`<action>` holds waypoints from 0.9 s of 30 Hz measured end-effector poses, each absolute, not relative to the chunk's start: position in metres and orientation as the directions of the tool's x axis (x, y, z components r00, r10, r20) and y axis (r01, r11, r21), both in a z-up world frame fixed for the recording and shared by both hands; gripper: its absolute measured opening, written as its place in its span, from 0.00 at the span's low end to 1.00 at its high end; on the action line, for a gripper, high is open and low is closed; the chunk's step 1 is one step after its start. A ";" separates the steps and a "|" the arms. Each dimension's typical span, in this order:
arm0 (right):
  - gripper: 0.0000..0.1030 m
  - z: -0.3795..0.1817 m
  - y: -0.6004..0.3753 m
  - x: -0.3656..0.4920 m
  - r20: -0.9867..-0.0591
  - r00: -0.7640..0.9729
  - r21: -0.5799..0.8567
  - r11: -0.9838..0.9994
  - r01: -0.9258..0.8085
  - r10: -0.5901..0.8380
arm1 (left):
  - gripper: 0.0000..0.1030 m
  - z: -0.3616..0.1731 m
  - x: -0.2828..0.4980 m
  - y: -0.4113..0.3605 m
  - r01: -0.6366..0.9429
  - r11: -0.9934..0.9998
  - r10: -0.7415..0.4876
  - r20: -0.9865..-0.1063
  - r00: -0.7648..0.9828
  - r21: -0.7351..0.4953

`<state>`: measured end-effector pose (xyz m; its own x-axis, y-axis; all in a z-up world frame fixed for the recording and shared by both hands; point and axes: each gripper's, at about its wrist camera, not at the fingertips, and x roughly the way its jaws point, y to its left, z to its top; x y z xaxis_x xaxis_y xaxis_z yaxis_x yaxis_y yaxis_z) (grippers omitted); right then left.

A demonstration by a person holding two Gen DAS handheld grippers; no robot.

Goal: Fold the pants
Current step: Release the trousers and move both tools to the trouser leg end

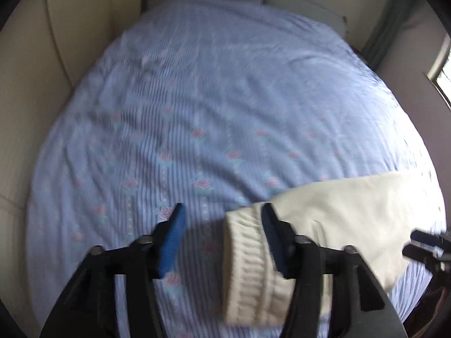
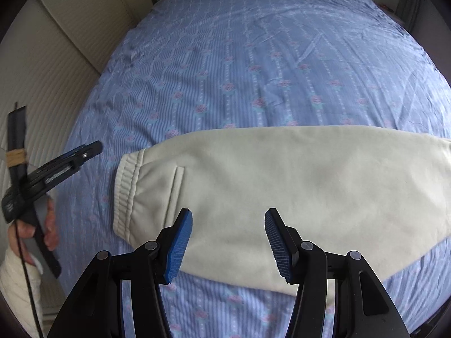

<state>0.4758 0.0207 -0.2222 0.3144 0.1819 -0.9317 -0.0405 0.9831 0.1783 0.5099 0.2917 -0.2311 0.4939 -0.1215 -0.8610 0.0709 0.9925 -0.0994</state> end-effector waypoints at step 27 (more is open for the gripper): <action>0.62 -0.148 -0.448 0.344 -0.873 0.484 0.232 0.926 0.297 0.064 | 0.78 -0.131 0.370 -0.200 0.375 0.902 -0.380 -0.804 0.457 -0.213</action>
<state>0.3441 -0.4478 -0.1485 0.4836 0.0639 -0.8730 0.2970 0.9262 0.2323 0.3700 -0.2001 -0.1305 0.4570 -0.3798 -0.8043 0.3748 0.9023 -0.2131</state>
